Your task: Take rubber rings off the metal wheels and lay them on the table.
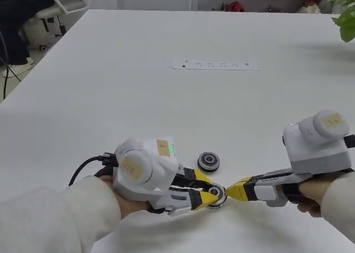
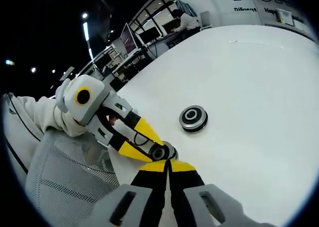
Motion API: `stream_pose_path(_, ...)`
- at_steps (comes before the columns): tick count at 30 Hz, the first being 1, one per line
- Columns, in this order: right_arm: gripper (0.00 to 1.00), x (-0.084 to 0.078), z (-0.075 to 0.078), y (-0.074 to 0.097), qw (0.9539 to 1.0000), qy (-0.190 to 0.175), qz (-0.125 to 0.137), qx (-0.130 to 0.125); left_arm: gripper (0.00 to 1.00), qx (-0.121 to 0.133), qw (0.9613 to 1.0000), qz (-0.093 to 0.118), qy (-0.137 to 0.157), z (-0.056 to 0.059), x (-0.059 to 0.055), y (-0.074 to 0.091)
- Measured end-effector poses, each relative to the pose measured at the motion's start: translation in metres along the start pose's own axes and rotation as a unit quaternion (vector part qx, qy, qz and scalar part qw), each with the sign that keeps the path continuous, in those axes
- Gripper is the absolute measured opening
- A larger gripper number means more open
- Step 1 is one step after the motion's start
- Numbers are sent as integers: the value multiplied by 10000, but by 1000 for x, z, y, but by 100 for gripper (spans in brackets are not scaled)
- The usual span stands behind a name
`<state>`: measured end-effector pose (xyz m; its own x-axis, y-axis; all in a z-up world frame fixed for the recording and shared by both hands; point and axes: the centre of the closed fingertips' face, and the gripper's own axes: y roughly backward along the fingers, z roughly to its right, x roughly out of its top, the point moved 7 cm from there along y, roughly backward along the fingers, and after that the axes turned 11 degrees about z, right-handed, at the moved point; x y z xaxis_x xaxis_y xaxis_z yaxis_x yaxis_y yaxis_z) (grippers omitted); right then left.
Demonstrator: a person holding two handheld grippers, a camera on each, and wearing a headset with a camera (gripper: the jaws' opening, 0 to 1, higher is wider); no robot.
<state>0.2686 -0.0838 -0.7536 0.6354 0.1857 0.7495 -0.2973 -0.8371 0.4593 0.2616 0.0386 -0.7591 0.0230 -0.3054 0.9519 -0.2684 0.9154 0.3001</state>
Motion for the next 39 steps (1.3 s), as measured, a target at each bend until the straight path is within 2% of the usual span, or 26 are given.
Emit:
stream_pose_path(10,0,1,0,-1,9999,-103,31,24,14,-2,10000,-8,-34,1,0,0)
stream_pose_path(39,0,3,-3,-2,9999,-65,57,117,14,19,10000,28,6,2,0,-1)
